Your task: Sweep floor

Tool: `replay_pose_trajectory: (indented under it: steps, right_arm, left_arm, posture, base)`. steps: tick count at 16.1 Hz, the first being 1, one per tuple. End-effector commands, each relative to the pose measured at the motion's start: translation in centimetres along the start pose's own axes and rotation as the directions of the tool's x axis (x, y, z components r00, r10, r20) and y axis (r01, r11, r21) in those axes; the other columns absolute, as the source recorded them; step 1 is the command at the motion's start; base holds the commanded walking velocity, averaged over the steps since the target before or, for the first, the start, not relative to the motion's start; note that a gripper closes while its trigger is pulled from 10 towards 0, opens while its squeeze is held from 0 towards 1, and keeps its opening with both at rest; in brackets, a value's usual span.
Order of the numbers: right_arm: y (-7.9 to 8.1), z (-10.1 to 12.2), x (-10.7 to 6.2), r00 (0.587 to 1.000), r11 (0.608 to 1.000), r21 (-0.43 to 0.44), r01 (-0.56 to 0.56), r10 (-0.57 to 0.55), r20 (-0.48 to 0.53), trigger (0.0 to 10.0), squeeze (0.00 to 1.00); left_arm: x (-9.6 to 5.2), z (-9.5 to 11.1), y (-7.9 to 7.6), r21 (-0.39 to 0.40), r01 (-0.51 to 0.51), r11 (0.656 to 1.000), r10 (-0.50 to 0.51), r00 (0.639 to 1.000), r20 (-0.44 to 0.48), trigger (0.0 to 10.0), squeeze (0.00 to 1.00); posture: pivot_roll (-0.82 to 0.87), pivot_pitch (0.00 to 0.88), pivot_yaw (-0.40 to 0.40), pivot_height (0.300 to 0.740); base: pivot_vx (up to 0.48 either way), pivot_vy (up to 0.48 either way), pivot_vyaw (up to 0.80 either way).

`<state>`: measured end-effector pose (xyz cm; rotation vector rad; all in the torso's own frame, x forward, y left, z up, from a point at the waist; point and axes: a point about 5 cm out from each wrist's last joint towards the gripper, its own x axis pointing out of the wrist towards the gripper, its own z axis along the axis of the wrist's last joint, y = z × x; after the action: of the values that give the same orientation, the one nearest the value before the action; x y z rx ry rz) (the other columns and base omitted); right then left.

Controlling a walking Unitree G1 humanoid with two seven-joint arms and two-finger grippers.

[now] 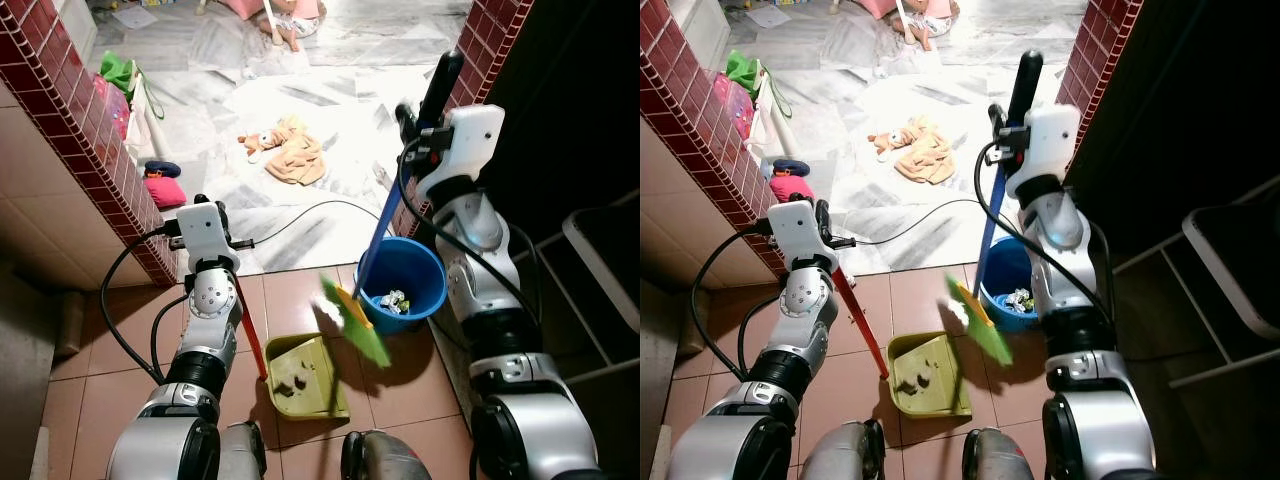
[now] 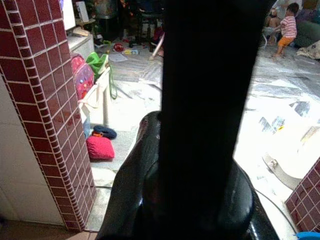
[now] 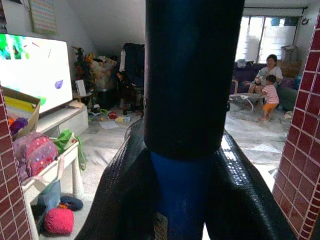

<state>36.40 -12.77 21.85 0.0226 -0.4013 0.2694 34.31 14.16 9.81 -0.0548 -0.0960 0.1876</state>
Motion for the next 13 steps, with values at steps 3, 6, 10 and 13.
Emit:
replay_pose_trajectory:
  steps: [3,6,10,13]
  right_arm:
    - [0.2,0.4,0.2,0.999,1.000,-0.012,-0.006,0.006,0.032,10.0,0.00]
    - [0.2,-1.8,-1.6,0.998,0.996,-0.087,-0.012,0.007,-0.062,10.0,0.00]
    - [-0.1,-5.3,-5.7,0.980,0.992,-0.123,0.002,-0.027,-0.197,10.0,0.00]
    - [0.2,-7.5,-7.2,0.950,0.992,-0.119,0.038,-0.072,-0.304,10.0,0.00]
  left_arm:
    - [0.4,0.6,-0.4,-0.027,0.025,0.999,-0.025,1.000,0.008,10.0,0.00]
    - [1.0,2.2,0.6,-0.058,0.001,0.998,0.003,0.997,0.076,10.0,0.00]
    - [2.1,5.9,2.1,-0.096,-0.026,0.995,0.044,0.980,0.195,10.0,0.00]
    - [2.5,8.1,2.3,-0.134,-0.011,0.991,0.043,0.971,0.236,10.0,0.00]
  posture:
    - [-0.10,0.084,-0.033,0.740]
    - [-0.10,0.079,-0.035,0.740]
    - [-0.08,0.065,-0.036,0.740]
    - [-0.06,0.063,-0.034,0.740]
  base:
    - [0.000,0.000,0.00]
    - [0.000,0.000,0.00]
    - [0.000,0.000,0.00]
    - [0.000,0.000,0.00]
